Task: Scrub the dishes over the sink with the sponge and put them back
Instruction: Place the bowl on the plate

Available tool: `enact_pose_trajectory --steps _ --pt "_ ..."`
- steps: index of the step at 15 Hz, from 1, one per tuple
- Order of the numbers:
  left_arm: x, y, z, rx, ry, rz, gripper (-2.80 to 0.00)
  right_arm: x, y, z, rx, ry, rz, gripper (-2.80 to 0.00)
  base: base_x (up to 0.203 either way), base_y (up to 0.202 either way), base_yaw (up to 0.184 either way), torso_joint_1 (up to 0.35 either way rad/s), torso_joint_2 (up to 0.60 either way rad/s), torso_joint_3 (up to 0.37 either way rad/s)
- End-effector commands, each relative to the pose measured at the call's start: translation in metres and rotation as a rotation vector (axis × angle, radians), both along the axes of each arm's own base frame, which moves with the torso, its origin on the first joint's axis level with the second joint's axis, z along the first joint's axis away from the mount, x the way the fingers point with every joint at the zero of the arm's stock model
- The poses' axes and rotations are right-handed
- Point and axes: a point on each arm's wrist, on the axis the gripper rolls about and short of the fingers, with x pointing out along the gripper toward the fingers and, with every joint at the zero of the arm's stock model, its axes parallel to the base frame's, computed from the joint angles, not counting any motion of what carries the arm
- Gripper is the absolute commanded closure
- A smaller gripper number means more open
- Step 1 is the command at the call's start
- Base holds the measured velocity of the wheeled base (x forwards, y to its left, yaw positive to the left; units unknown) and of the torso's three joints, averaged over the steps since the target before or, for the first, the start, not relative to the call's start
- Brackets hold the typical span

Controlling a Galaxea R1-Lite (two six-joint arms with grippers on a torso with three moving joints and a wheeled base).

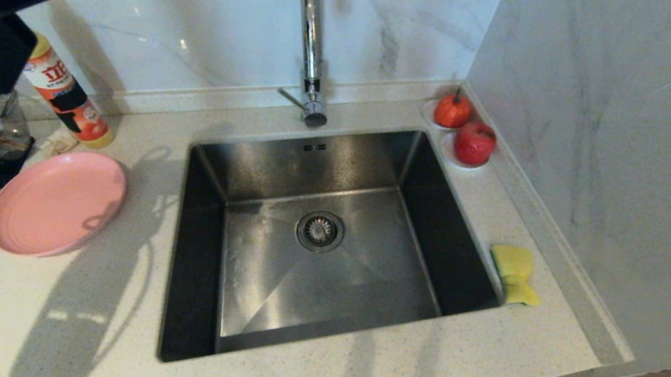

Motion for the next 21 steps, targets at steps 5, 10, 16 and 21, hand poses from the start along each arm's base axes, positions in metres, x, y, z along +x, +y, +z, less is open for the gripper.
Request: enact_pose_trajectory --steps 5,10,16,21 --pt "-0.084 0.032 0.030 0.119 -0.118 0.268 0.00 0.000 0.000 0.000 0.000 0.001 0.000 0.00 0.000 0.000 0.000 0.000 0.00 0.000" --pt "-0.074 0.031 0.034 0.120 -0.108 0.229 0.00 0.000 0.000 0.000 0.002 0.001 0.000 0.00 0.000 0.000 0.000 0.000 0.00 0.000" --pt "-0.032 0.030 0.097 0.082 0.072 0.132 0.00 0.000 0.000 0.000 0.000 0.001 0.001 0.00 0.000 0.000 0.000 0.000 0.00 0.000" --pt "-0.019 0.037 0.082 0.159 -0.288 0.183 0.00 0.000 0.000 0.000 0.000 0.001 0.000 0.00 0.000 0.000 0.000 0.000 0.00 0.000"
